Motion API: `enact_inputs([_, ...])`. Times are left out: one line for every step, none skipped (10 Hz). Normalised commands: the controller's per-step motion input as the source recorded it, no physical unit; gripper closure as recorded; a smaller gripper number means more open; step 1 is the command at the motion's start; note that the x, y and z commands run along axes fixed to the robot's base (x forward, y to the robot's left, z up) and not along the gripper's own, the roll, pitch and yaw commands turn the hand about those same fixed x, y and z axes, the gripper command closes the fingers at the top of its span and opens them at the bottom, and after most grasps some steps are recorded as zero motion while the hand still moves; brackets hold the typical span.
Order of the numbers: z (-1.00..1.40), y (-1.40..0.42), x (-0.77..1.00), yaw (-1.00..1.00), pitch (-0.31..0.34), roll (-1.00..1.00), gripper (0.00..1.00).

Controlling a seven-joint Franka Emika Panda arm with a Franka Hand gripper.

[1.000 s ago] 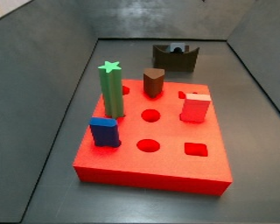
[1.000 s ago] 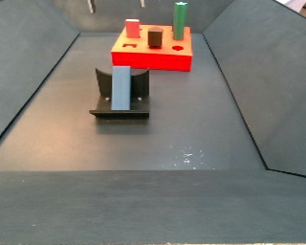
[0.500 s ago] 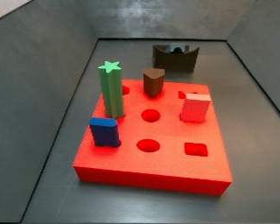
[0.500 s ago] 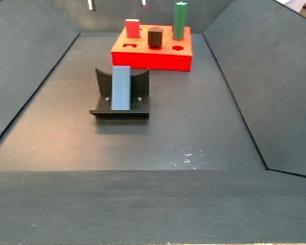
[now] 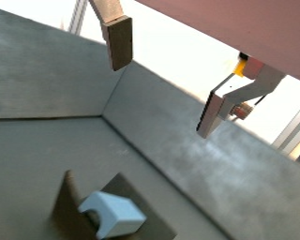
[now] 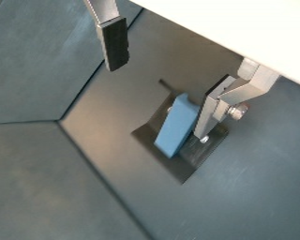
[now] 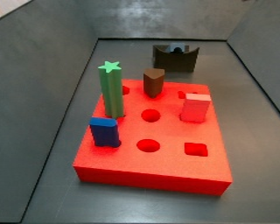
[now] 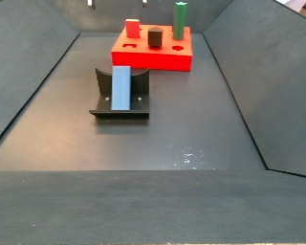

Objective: Pick up the arch object. Move up. Place the arch object on the fixture. Regrasp the arch object. Rotate the arch object. Move to above the board. Insert the arch object.
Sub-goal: Regrasp the arch object.

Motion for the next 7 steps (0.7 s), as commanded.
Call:
enact_inputs([-0.01,-0.04,0.09,0.14,0.158,0.99,0.0])
enact_inputs([-0.01,-0.04,0.09,0.15,0.151,0.86,0.0])
enact_inputs([-0.01,-0.04,0.09,0.17,0.121,0.55,0.0])
enact_inputs([-0.02,-0.04,0.09,0.18,0.108,0.42,0.0])
enact_inputs([0.0,-0.03,0.08,0.18,0.073,0.24,0.0])
enact_inputs([-1.0,0.07,0.03,0.1,0.014,0.1,0.0])
enact_inputs([-1.0,0.07,0.03,0.1,-0.01,0.09,0.0])
